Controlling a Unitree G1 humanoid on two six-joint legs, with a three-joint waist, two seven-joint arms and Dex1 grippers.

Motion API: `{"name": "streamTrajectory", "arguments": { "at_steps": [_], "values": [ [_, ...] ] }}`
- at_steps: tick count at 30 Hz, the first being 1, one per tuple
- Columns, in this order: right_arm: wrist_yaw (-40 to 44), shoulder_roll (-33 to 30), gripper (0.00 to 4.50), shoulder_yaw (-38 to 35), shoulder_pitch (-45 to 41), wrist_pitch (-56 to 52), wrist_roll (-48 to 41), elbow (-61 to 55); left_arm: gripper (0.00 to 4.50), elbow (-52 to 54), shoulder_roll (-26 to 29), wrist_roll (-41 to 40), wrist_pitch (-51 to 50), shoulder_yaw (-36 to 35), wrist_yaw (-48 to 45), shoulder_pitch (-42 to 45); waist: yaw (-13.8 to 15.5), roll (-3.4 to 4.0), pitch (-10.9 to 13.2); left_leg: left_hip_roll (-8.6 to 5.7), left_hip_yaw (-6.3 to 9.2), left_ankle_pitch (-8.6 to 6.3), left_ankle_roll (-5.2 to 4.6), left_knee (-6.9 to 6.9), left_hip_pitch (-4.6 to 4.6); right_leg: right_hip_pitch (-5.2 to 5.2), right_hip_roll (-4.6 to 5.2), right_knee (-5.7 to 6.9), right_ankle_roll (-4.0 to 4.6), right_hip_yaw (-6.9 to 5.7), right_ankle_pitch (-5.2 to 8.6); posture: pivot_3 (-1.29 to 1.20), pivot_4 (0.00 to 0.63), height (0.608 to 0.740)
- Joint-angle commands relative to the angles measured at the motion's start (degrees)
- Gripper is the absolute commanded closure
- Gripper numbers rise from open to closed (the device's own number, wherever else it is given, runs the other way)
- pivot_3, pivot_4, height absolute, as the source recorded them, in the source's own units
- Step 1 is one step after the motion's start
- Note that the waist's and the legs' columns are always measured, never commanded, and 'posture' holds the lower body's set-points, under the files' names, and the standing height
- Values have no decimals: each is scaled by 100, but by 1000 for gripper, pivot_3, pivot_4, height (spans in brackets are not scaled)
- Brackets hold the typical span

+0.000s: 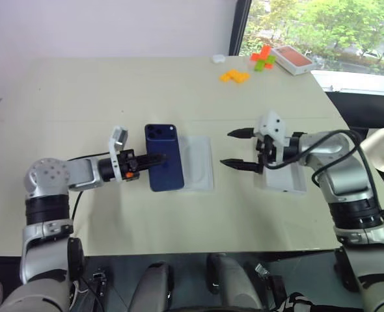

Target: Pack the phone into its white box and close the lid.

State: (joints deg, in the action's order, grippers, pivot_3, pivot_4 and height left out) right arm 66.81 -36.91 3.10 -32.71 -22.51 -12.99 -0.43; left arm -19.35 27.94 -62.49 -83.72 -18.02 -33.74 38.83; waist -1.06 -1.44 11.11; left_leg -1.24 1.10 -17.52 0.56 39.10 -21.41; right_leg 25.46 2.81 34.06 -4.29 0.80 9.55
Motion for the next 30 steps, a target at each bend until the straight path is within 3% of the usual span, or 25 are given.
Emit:
{"name": "streamTrajectory", "arguments": {
  "at_steps": [1,14,30],
  "values": [
    [8,-55,47,-122,91,244,-202,-304,4500,-337,-12,308,249,96,-149,364,4,1,0,-1,1,2,3,0,0,-1,-1,0,0,0,0,0,150,740],
    [-261,-142,47,39,286,348,-128,-439,4500,-1979,-388,1851,1340,1082,-1213,1285,34,0,1,-6,-3,2,2,1,-5,0,5,-4,-1,3,0,0,150,740],
    [-533,-93,47,213,190,426,101,-293,4500,-2504,-773,2437,1372,1091,-1485,1690,25,0,1,-4,-2,2,2,3,-2,0,1,-1,-3,3,0,0,150,740]
  ]
}}
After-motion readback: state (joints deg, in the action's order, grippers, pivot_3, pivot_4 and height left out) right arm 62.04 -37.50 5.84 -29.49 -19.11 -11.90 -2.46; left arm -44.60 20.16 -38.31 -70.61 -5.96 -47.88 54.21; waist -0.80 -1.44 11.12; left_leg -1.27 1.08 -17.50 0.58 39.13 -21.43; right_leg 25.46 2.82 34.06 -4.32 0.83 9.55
